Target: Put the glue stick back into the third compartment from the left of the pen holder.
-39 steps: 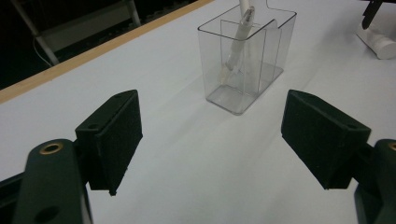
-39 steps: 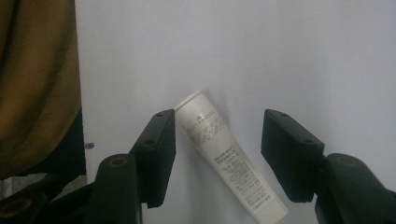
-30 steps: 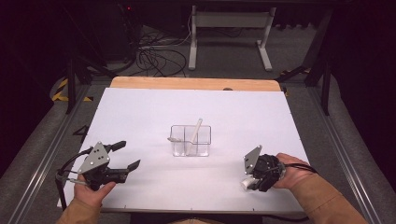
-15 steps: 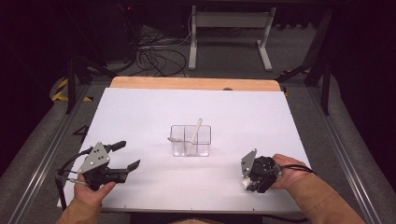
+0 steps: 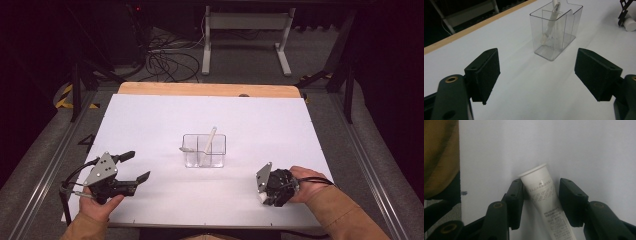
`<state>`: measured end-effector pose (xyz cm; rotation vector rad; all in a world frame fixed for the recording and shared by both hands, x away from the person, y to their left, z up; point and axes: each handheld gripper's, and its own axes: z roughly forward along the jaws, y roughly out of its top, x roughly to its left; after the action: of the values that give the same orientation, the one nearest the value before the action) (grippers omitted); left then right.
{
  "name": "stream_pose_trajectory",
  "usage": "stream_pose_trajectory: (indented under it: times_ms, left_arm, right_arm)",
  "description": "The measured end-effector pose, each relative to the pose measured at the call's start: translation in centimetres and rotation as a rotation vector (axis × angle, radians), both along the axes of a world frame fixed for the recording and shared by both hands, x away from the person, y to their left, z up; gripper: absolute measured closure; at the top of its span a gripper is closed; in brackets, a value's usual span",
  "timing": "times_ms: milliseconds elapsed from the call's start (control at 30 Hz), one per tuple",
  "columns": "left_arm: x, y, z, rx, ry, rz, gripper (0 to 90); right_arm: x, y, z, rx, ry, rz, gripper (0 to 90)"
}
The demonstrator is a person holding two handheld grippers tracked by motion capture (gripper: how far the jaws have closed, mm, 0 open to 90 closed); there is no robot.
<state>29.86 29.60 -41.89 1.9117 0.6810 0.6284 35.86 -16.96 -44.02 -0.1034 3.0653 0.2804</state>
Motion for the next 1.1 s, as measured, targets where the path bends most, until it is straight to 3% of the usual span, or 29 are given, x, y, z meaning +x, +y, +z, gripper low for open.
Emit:
stream_pose_trajectory:
  times_ms: [333,567,900,1100]
  left_arm:
    - [0.0,0.0,0.0,-0.002,0.002,-0.001,21.3]
    - [0.0,0.0,0.0,-0.003,0.001,0.000,21.3]
    - [-0.1,0.1,0.0,-0.006,0.002,0.003,21.3]
    - [0.0,0.0,0.0,-0.006,0.003,0.002,21.3]
  right_arm:
    - [-0.4,-0.1,0.2,-0.007,-0.018,0.049,66.8]
    - [-0.5,-0.5,1.6,0.033,-0.048,0.057,67.1]
    - [-0.5,-1.1,4.0,0.126,-0.081,0.018,67.1]
    - [-0.5,-1.3,4.7,0.156,-0.093,0.011,67.0]
